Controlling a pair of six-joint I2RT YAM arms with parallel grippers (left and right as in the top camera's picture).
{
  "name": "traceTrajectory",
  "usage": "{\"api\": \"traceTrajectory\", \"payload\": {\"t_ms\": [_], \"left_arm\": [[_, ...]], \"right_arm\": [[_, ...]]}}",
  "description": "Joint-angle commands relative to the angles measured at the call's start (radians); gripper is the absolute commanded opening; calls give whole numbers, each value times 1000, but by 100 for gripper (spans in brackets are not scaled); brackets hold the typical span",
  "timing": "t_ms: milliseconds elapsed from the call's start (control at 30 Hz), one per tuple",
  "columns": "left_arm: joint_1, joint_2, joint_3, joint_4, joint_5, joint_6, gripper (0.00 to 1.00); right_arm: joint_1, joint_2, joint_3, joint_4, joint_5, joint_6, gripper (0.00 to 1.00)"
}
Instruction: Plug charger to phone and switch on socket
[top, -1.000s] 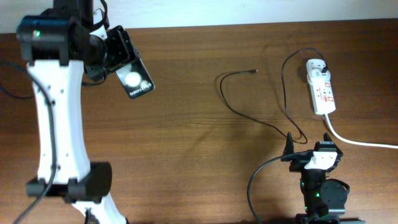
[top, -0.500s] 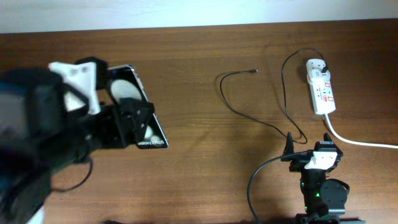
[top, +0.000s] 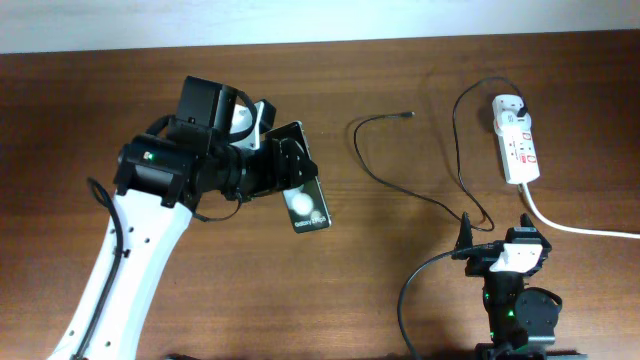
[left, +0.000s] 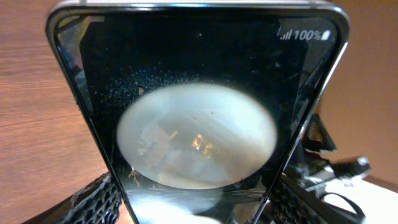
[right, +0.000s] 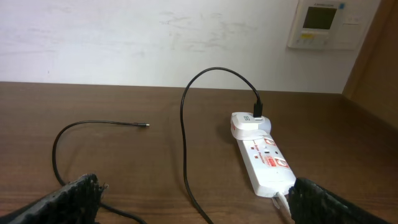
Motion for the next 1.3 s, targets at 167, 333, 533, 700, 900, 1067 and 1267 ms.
{"api": "traceTrajectory", "payload": {"t_ms": [167, 333, 533, 700, 900, 1067, 1267], "left_arm": [[-1, 0, -1, 21, 439, -9, 62], [52, 0, -1, 104, 566, -10, 62], [151, 118, -1, 116, 653, -12, 60], [151, 188, -1, 113, 826, -18, 58], [152, 188, -1, 113, 840, -232, 56], [152, 188, -1, 113, 887, -239, 49], [152, 188, -1, 114, 887, -238, 49]], "right_arm": [[-6, -7, -9, -2, 5, 4, 99], [-5, -7, -9, 0, 5, 4, 99], [-5, -2, -9, -2, -65, 352, 99], [-5, 90, -9, 24, -716, 705, 99], [-6, 153, -9, -55, -1362, 866, 99], [-5, 154, 42, 163, -1312, 975, 99], [-5, 344, 237, 158, -1143, 861, 99]]}}
